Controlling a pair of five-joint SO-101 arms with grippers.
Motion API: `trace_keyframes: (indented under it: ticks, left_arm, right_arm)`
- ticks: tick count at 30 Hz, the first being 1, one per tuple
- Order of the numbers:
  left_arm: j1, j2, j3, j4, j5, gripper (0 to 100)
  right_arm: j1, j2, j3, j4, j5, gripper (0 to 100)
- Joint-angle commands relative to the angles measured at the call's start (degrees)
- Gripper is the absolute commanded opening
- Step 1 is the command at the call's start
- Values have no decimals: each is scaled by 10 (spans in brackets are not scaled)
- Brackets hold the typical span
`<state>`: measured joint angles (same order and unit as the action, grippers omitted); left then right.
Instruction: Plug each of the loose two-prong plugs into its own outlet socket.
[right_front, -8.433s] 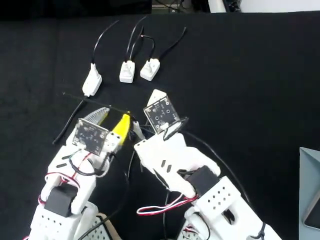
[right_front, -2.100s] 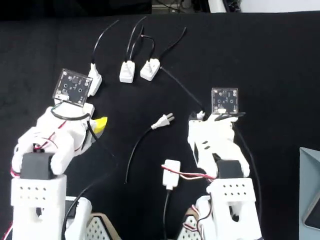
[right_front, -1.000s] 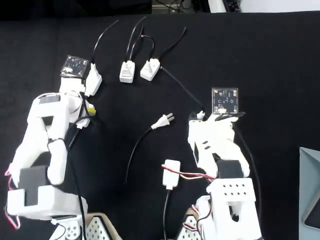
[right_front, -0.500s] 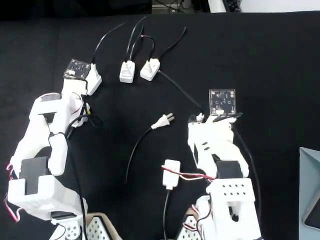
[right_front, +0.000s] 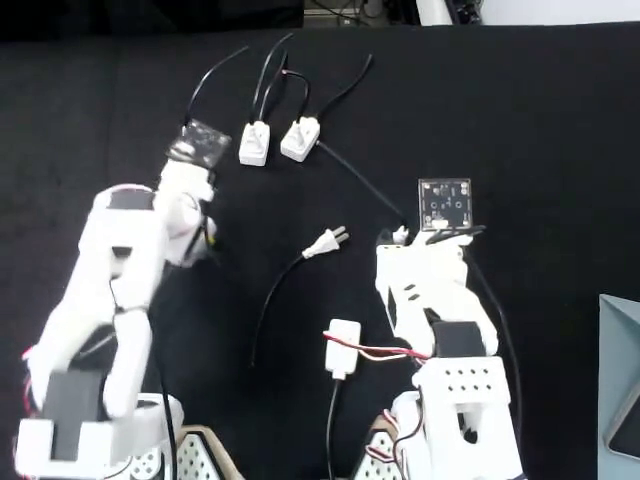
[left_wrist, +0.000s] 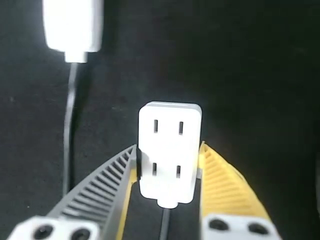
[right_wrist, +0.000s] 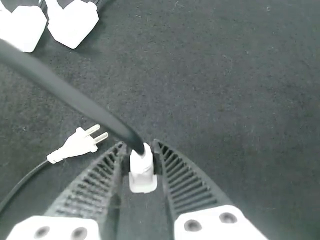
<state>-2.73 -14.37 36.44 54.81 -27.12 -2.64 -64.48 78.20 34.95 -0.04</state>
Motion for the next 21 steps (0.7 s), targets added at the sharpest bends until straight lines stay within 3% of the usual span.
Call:
trace_keyframes:
  ticks: [1, 7, 11, 16, 21]
  left_arm:
    - [47, -96, 70, 5, -3, 137]
    - [93, -175, 179, 0, 47, 144]
    - [98, -180, 200, 0, 58, 233]
    - [87, -186, 173, 9, 75, 271]
    - [58, -186, 79, 100, 77, 271]
  right_arm:
    - [-7, 5, -7, -12, 4, 14]
    - [-7, 5, -7, -10, 4, 14]
    - [-7, 5, -9, -8, 4, 14]
    - [-9, 5, -11, -8, 4, 14]
    - [-51, 5, -12, -7, 3, 13]
